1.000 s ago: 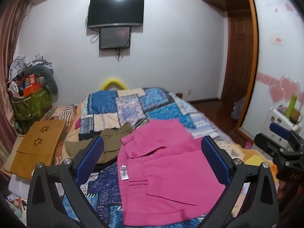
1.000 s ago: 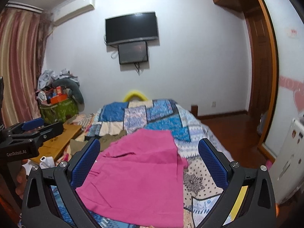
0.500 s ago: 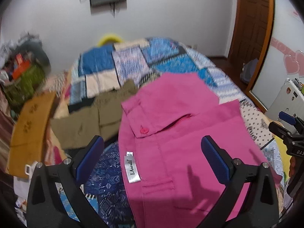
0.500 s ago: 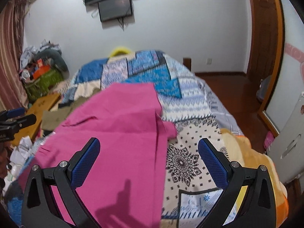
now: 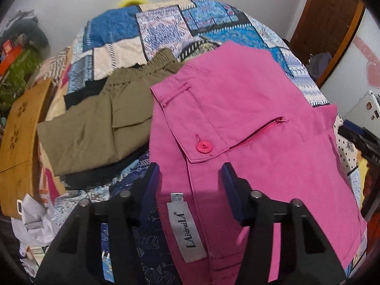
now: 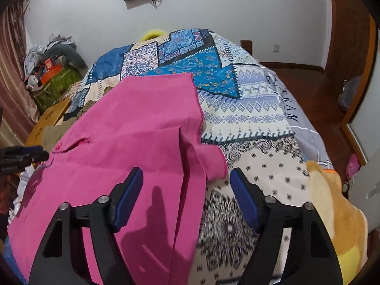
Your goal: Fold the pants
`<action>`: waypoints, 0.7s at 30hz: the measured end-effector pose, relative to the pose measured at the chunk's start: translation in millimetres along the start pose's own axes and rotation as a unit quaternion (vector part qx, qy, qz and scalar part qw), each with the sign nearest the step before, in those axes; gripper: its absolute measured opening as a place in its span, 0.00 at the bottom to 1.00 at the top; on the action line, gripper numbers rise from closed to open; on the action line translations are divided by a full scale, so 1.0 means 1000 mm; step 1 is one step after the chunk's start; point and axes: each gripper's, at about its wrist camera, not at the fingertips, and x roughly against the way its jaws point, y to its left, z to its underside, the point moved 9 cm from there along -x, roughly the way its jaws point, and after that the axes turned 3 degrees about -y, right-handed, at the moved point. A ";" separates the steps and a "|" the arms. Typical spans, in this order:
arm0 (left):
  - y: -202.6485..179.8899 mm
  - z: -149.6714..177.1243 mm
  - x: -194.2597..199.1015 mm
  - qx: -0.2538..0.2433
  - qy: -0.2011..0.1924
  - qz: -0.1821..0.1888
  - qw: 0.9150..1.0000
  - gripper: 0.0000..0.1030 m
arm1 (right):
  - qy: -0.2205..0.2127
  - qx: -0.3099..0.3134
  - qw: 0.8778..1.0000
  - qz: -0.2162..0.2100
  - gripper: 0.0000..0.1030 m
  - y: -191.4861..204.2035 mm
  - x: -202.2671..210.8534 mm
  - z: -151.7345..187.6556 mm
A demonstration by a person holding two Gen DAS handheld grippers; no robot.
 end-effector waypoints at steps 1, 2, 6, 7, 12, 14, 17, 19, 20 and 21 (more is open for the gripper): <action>-0.002 0.001 -0.003 -0.001 0.006 0.008 1.000 0.50 | 0.002 0.001 1.000 -0.004 0.64 0.000 -0.004 -0.003; -0.003 0.001 -0.006 0.003 0.011 0.021 1.000 0.50 | 0.006 0.004 1.000 -0.009 0.62 -0.001 -0.009 -0.006; -0.006 0.003 -0.017 0.020 0.028 0.060 0.998 0.50 | 0.021 0.020 0.999 -0.026 0.52 0.004 -0.025 -0.012; -0.007 0.003 -0.019 0.019 0.030 0.063 0.997 0.50 | 0.023 0.023 0.999 -0.030 0.49 0.005 -0.029 -0.012; -0.009 0.004 -0.019 0.010 0.024 0.062 0.998 0.48 | 0.046 0.015 0.997 -0.061 0.21 0.008 -0.049 -0.008; -0.008 0.005 -0.018 -0.001 0.019 0.048 0.999 0.39 | 0.052 0.010 0.996 -0.065 0.08 0.008 -0.055 -0.005; -0.004 0.010 -0.017 -0.023 0.012 0.012 1.000 0.37 | 0.064 0.013 0.996 -0.068 0.06 0.009 -0.061 0.002; 0.000 0.012 -0.018 -0.025 0.009 0.006 1.000 0.37 | 0.071 0.023 0.995 -0.065 0.05 0.010 -0.064 0.006; 0.001 0.013 -0.017 -0.026 0.008 0.001 1.000 0.37 | 0.073 0.032 0.995 -0.058 0.05 0.011 -0.065 0.008; 0.003 0.013 -0.017 -0.028 0.007 -0.006 1.000 0.37 | 0.074 0.039 0.995 -0.052 0.04 0.011 -0.066 0.009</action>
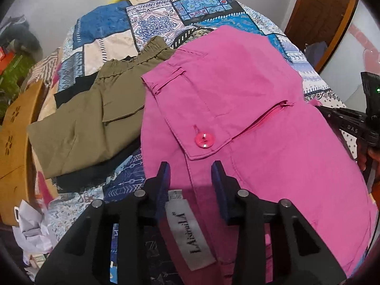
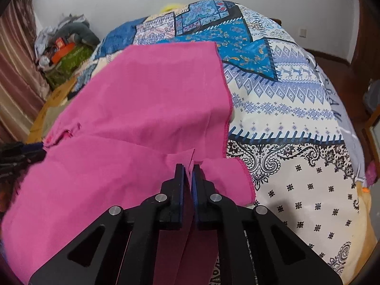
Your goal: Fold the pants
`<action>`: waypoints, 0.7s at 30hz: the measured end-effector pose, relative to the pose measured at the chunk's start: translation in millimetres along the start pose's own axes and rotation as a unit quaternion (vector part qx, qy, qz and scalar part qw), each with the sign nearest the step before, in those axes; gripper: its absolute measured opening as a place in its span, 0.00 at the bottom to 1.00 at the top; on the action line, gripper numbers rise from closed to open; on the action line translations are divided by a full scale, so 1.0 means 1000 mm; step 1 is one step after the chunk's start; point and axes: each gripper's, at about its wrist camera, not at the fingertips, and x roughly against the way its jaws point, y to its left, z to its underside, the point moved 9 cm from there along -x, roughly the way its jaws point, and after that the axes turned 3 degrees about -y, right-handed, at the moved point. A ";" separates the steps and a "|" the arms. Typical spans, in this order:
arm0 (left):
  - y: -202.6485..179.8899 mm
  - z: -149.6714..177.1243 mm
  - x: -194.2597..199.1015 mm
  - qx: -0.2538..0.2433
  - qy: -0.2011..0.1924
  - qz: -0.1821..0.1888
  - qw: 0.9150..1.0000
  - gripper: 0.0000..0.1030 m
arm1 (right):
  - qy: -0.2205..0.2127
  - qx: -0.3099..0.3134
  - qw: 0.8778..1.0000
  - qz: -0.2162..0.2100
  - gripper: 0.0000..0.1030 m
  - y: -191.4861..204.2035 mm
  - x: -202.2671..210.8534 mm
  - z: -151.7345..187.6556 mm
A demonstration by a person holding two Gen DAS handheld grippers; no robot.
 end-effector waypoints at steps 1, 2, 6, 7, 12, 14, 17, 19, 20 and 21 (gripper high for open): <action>0.001 0.000 0.000 -0.001 0.000 -0.005 1.000 0.37 | 0.002 0.005 1.000 0.005 0.04 0.000 -0.001 0.001; 0.003 0.001 0.000 -0.002 -0.001 -0.011 1.000 0.37 | 0.004 0.011 1.000 0.012 0.04 0.000 -0.001 0.001; 0.007 0.004 -0.002 -0.004 -0.006 -0.022 1.000 0.37 | 0.007 0.027 0.999 0.034 0.03 -0.002 -0.002 0.000; 0.007 0.005 -0.005 -0.004 -0.005 -0.023 1.000 0.37 | 0.009 0.027 0.999 0.037 0.03 -0.003 -0.003 0.000; 0.006 0.001 -0.011 -0.014 -0.003 -0.040 0.999 0.38 | 0.013 0.035 0.998 0.060 0.03 -0.005 -0.007 0.003; 0.007 0.000 -0.009 -0.016 -0.003 -0.037 0.999 0.38 | 0.014 0.038 0.997 0.068 0.03 -0.005 -0.006 0.003; 0.010 0.001 -0.001 -0.012 0.002 -0.025 1.000 0.38 | 0.011 0.035 0.997 0.074 0.07 -0.007 0.004 0.002; 0.011 -0.001 0.005 -0.009 0.001 -0.020 1.000 0.39 | 0.007 0.037 0.996 0.083 0.09 -0.009 0.015 0.001; 0.012 -0.002 0.008 -0.007 -0.002 -0.019 1.000 0.39 | 0.004 0.037 0.996 0.084 0.09 -0.011 0.022 0.000; 0.012 -0.005 0.011 -0.005 -0.006 -0.015 1.000 0.40 | 0.001 0.036 0.996 0.083 0.11 -0.012 0.027 0.000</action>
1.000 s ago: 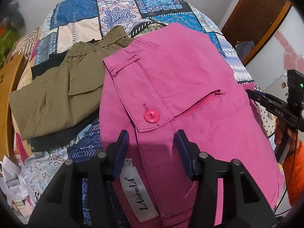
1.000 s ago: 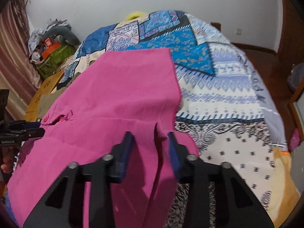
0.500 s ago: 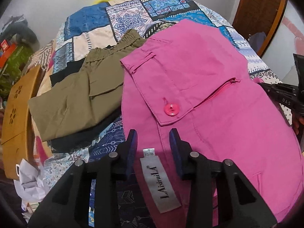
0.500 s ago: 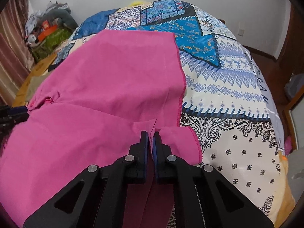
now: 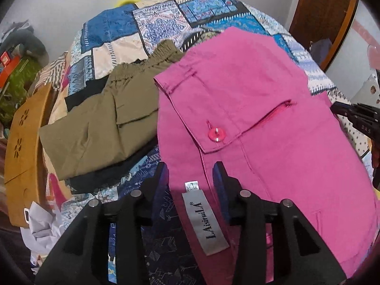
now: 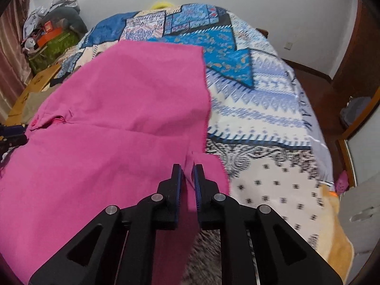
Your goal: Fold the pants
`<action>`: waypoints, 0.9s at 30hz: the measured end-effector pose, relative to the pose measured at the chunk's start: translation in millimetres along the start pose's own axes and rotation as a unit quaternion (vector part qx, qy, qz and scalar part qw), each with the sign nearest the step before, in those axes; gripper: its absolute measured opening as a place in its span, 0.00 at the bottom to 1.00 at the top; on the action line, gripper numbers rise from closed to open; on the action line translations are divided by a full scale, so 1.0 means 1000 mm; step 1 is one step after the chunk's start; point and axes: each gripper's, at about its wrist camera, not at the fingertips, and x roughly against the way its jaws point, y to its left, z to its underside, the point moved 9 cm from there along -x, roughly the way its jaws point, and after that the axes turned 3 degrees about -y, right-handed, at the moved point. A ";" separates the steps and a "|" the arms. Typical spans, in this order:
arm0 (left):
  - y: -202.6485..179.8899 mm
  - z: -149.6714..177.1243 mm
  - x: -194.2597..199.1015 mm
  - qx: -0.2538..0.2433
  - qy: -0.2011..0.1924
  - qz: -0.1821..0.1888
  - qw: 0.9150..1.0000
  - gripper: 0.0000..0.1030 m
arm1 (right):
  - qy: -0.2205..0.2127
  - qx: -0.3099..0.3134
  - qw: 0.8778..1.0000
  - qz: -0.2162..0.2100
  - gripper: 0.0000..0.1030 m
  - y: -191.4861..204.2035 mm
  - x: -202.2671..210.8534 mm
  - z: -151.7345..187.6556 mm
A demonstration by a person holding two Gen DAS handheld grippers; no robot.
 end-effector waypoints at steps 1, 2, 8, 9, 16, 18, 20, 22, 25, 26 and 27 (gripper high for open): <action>0.000 -0.003 0.003 0.002 -0.004 0.003 1.000 0.42 | -0.004 -0.004 1.000 -0.002 0.12 -0.002 0.005 -0.001; 0.000 -0.007 0.005 0.004 -0.008 0.006 1.000 0.46 | -0.012 -0.011 1.000 -0.005 0.18 -0.006 0.012 -0.003; 0.000 -0.039 0.001 0.009 -0.028 0.006 1.000 0.58 | -0.046 -0.043 0.998 -0.001 0.38 -0.024 0.024 -0.017; 0.000 -0.041 -0.002 0.010 -0.027 0.006 1.000 0.59 | -0.045 -0.049 0.998 0.000 0.39 -0.027 0.021 -0.019; -0.001 -0.039 -0.044 0.049 0.034 0.038 0.998 0.67 | 0.015 -0.097 0.995 -0.025 0.40 -0.038 -0.027 -0.003; -0.005 -0.039 -0.048 0.059 0.039 0.057 0.996 0.69 | 0.033 -0.100 0.994 -0.036 0.40 -0.033 -0.038 0.005; -0.010 -0.037 -0.051 0.059 0.045 0.065 0.995 0.69 | 0.038 -0.104 0.993 -0.045 0.40 -0.029 -0.045 0.010; -0.016 -0.038 -0.050 0.048 0.037 0.060 0.996 0.64 | 0.036 -0.112 0.991 -0.060 0.33 -0.027 -0.045 0.011; -0.020 -0.039 -0.047 0.032 0.023 0.050 0.998 0.53 | 0.038 -0.109 0.990 -0.081 0.23 -0.022 -0.046 0.010; -0.021 -0.040 -0.045 0.028 0.017 0.044 0.999 0.50 | 0.035 -0.098 0.992 -0.077 0.18 -0.019 -0.045 0.011; -0.020 -0.041 -0.045 0.025 0.013 0.039 0.999 0.49 | 0.033 -0.083 0.994 -0.070 0.11 -0.016 -0.044 0.011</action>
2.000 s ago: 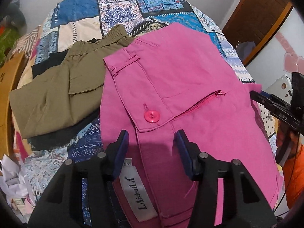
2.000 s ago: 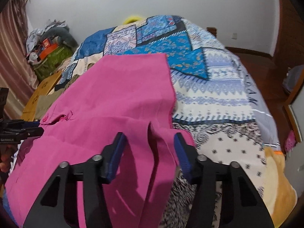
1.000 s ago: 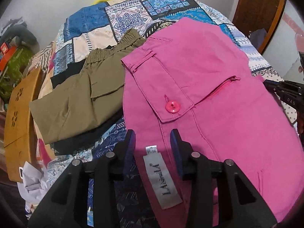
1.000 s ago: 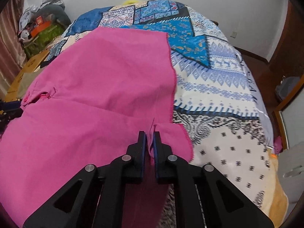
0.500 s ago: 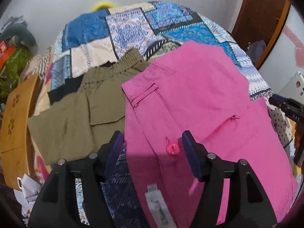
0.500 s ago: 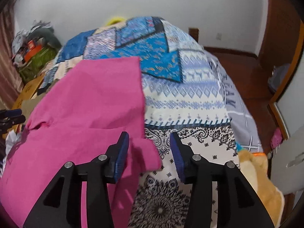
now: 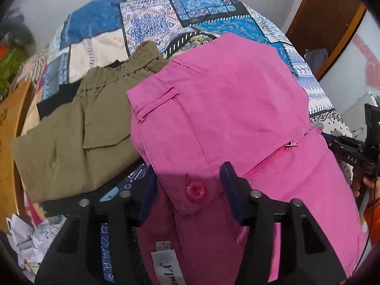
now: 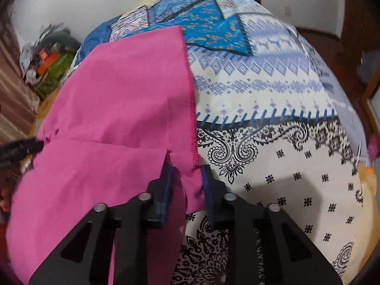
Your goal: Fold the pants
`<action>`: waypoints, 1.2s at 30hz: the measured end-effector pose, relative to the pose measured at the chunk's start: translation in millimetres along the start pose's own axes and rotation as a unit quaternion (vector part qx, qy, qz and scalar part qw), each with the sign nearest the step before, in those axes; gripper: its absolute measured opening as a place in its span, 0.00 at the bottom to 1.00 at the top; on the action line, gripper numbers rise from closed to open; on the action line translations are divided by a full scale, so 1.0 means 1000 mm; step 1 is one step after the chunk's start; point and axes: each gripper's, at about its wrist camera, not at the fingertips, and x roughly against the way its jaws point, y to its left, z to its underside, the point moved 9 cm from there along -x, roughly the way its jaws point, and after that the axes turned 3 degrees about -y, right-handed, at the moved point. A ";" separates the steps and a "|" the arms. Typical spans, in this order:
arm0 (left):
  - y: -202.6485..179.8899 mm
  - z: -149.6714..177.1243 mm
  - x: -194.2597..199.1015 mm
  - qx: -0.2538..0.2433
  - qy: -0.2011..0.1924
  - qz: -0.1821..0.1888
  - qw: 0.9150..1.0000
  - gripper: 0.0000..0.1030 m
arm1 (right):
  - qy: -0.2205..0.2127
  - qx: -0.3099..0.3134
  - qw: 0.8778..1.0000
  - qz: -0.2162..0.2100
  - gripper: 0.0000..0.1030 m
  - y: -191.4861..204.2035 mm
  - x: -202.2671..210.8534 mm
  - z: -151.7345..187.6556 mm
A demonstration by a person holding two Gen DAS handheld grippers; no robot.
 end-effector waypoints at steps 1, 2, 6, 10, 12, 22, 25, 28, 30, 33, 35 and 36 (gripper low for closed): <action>0.001 -0.001 0.001 -0.002 -0.004 -0.005 1.000 0.45 | -0.005 0.015 1.000 0.008 0.08 0.003 0.000 0.001; 0.002 -0.001 0.002 -0.005 -0.008 -0.014 1.000 0.40 | -0.010 0.033 0.999 0.021 0.07 0.006 0.000 0.001; 0.006 -0.004 0.001 -0.042 -0.011 -0.059 0.997 0.37 | -0.013 0.089 0.994 0.054 0.05 0.011 -0.002 0.001; 0.020 -0.003 -0.005 -0.055 -0.007 -0.087 0.995 0.32 | -0.001 0.081 0.995 0.053 0.05 0.004 -0.004 0.000; 0.023 -0.003 -0.005 -0.045 -0.005 -0.078 0.996 0.32 | 0.002 0.081 0.995 0.058 0.05 0.001 -0.005 0.001; 0.031 -0.007 0.030 -0.027 -0.029 -0.065 0.997 0.46 | 0.001 0.059 0.995 0.078 0.21 -0.006 0.019 -0.004; 0.043 -0.019 0.046 -0.006 -0.054 -0.062 0.997 0.56 | -0.026 0.049 0.996 0.074 0.37 -0.008 0.039 -0.012; 0.054 -0.033 0.057 0.003 -0.073 -0.069 0.995 0.58 | -0.063 0.046 0.995 0.066 0.47 -0.005 0.064 -0.028; 0.061 -0.044 0.059 0.008 -0.082 -0.076 0.994 0.62 | -0.087 0.048 0.993 0.065 0.59 0.000 0.080 -0.041; 0.069 -0.062 0.058 0.018 -0.095 -0.080 0.992 0.71 | -0.128 0.050 0.989 0.059 0.72 0.009 0.098 -0.063; 0.073 -0.074 0.051 0.014 -0.097 -0.091 0.991 0.72 | -0.147 0.049 0.987 0.050 0.76 0.015 0.104 -0.076; 0.075 -0.077 0.048 0.013 -0.096 -0.095 0.991 0.72 | -0.153 0.049 0.986 0.047 0.77 0.017 0.103 -0.082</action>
